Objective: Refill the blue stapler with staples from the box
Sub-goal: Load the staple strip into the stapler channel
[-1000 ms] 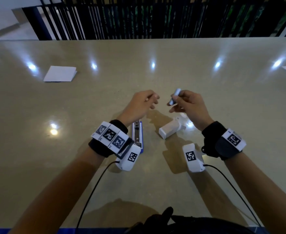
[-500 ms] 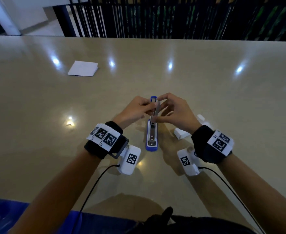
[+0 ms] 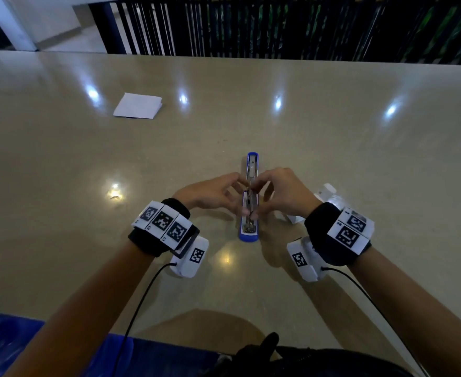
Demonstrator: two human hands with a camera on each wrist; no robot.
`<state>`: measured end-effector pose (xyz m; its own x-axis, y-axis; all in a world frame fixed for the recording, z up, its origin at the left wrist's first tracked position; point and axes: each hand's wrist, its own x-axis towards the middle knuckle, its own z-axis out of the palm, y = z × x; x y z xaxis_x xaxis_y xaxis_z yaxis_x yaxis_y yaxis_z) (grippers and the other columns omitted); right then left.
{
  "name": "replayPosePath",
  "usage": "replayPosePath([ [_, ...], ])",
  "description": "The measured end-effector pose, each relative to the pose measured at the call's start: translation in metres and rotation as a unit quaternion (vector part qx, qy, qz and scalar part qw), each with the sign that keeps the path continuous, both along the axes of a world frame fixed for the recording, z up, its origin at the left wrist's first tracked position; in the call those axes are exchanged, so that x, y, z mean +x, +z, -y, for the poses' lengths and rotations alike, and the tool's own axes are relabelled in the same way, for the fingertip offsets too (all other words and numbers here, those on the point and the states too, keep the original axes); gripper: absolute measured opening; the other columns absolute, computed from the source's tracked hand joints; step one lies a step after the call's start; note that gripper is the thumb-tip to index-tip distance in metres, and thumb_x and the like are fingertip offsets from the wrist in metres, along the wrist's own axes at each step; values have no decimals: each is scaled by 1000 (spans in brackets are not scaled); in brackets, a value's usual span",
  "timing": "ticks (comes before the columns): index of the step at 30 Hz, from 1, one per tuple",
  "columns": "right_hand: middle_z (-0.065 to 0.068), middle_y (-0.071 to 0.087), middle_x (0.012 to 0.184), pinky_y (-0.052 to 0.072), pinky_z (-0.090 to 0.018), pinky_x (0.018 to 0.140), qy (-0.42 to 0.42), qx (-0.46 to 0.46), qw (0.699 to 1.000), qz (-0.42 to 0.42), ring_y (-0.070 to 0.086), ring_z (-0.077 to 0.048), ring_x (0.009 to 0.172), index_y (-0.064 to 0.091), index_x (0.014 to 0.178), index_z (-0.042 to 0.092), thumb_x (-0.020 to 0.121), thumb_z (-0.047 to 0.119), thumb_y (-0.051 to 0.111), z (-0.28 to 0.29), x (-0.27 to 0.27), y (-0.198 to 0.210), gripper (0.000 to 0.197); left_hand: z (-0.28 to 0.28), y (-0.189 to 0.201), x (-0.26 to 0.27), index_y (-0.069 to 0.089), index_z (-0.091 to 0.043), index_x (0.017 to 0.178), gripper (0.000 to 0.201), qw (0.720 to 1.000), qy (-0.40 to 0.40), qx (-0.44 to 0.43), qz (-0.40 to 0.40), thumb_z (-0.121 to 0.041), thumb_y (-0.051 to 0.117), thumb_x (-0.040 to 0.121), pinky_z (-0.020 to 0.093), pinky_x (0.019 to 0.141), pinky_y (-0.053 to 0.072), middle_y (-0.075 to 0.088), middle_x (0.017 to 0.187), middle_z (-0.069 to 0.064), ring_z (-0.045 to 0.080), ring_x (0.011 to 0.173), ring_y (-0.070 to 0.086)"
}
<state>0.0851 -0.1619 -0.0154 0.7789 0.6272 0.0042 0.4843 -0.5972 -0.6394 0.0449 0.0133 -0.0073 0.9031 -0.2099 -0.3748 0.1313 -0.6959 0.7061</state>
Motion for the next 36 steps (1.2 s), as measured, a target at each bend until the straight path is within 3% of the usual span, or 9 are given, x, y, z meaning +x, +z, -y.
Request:
replayPosePath([
  [3,-7,69,96,42,-7,55,12,-34,999,-8,52,2,64,73,99,4,51,19,93,-2,-1,-1,54,3,-4,-3,29,-24,144,91,997,-56,54,-26,-18,82,71,34,98,45,41,134,0,23,119,51],
  [8,1,62,90,37,-8,54,17,-79,997,-14,49,3,60,74,100,7,51,23,93,-7,-3,3,55,8,-9,-4,28,-26,143,96,995,-52,80,2,-23,85,66,43,106,42,38,138,4,25,125,45],
  [14,-9,71,85,47,-21,63,-8,-101,994,-37,59,-14,70,76,87,6,54,19,91,-15,-5,6,39,6,-4,-6,30,-25,143,93,995,-56,78,-9,-21,84,67,38,101,44,40,141,1,23,124,49],
  [17,3,61,67,40,-15,53,-19,-126,990,-56,54,-6,60,74,78,9,55,16,91,-20,-8,10,30,2,-1,-7,36,-19,140,83,998,-50,27,-32,-4,79,71,29,87,51,49,135,1,24,116,59],
  [19,5,54,61,36,-16,50,-30,-144,987,-61,49,-5,55,67,71,11,55,15,91,-25,-9,12,29,0,1,-5,45,-12,135,66,999,-41,7,-18,1,73,77,36,92,53,57,130,9,24,107,64],
  [24,-4,57,69,34,-19,47,-24,-187,982,-21,49,-11,55,65,77,4,55,17,91,-34,-12,15,37,3,-1,-4,56,-3,119,33,998,42,-48,2,-9,64,87,40,83,58,69,111,16,27,90,72],
  [28,-4,60,68,41,-21,51,-15,-182,983,-31,53,-12,58,64,73,2,56,18,91,-31,-11,16,36,9,-7,-4,59,-1,111,29,996,71,-36,25,-9,68,84,18,55,55,70,99,12,11,68,69],
  [32,-12,72,82,51,-30,64,-3,-131,991,-36,61,-16,68,76,86,1,55,22,91,-18,-11,12,40,10,-9,-4,63,0,107,25,993,97,-60,-2,-7,69,83,14,52,52,70,82,6,7,62,67],
  [36,-8,73,87,43,-12,54,-3,-92,995,-49,54,-3,59,77,94,6,59,22,89,-9,-15,11,40,9,-11,-2,68,3,102,23,990,115,-80,-19,-7,72,82,15,54,55,72,80,9,8,63,69],
])
